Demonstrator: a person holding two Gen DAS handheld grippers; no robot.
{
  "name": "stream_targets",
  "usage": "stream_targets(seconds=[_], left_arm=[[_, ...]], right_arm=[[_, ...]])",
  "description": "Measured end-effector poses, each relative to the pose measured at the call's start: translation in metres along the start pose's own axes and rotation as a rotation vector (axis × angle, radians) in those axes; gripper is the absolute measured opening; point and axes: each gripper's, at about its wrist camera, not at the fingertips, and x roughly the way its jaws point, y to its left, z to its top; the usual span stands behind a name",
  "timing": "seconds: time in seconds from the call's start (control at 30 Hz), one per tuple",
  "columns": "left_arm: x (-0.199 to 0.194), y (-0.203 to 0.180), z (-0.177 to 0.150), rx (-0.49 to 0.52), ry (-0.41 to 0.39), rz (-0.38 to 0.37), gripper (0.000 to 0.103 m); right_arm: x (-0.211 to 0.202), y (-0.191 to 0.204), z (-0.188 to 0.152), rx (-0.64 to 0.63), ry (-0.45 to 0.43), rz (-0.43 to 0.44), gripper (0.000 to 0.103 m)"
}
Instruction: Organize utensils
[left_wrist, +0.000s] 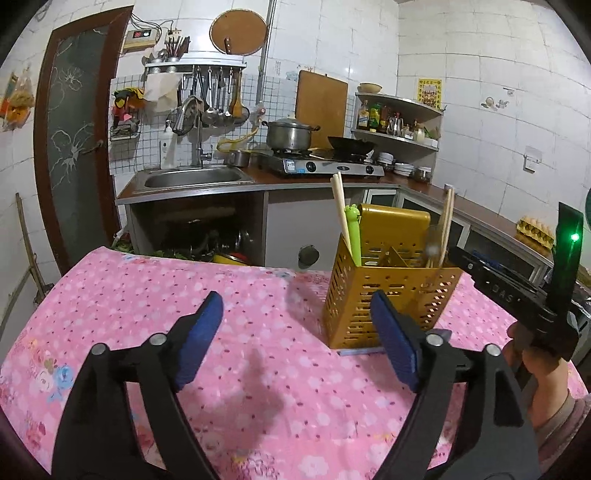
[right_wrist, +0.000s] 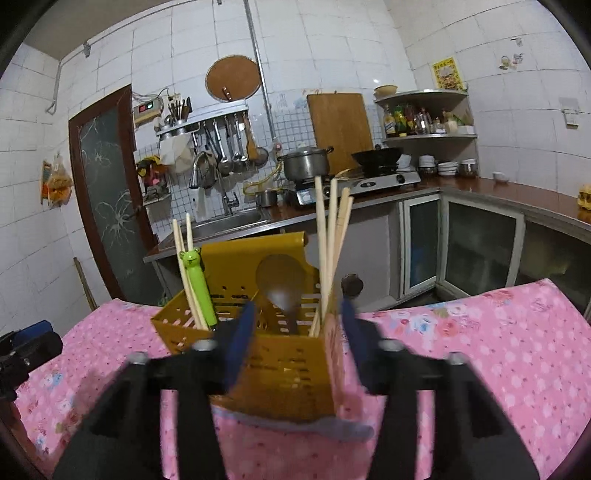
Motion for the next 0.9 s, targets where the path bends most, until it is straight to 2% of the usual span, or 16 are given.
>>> stream_targets(seconds=[0.13,0.2,0.3,0.37,0.53,0.6,0.77,0.9], left_arm=[[-0.026,-0.001,-0.007,0.005,-0.021,-0.001,0.088],[-0.044,-0.003,-0.012,0.016,-0.043,0.008,0.095],[-0.072,-0.007,-0.022,0.029,-0.070,0.005,0.098],[-0.091,-0.009,-0.031,0.040,-0.083,0.001,0.098],[-0.132,-0.009,-0.057,0.045,-0.092,-0.010,0.098],[-0.149,-0.009,-0.069,0.049,-0.111,0.006,0.098],[-0.175,-0.007,-0.096,0.039,-0.121,-0.021,0.098],[-0.178,-0.004,-0.113,0.017,-0.139,0.018,0.098]], right_arm=[[-0.035,0.001,-0.006,0.008,0.013,-0.005,0.054],[-0.061,0.006,-0.013,-0.010,0.002,-0.023,0.062],[-0.105,0.019,-0.027,-0.051,-0.018,-0.053,0.073],[-0.137,0.026,-0.039,-0.061,-0.024,-0.071,0.084],[-0.204,0.041,-0.067,-0.065,-0.033,-0.106,0.098],[-0.222,0.042,-0.076,-0.046,-0.038,-0.116,0.099],[-0.242,0.046,-0.106,-0.053,-0.010,-0.124,0.099],[-0.245,0.051,-0.118,-0.051,-0.013,-0.141,0.099]])
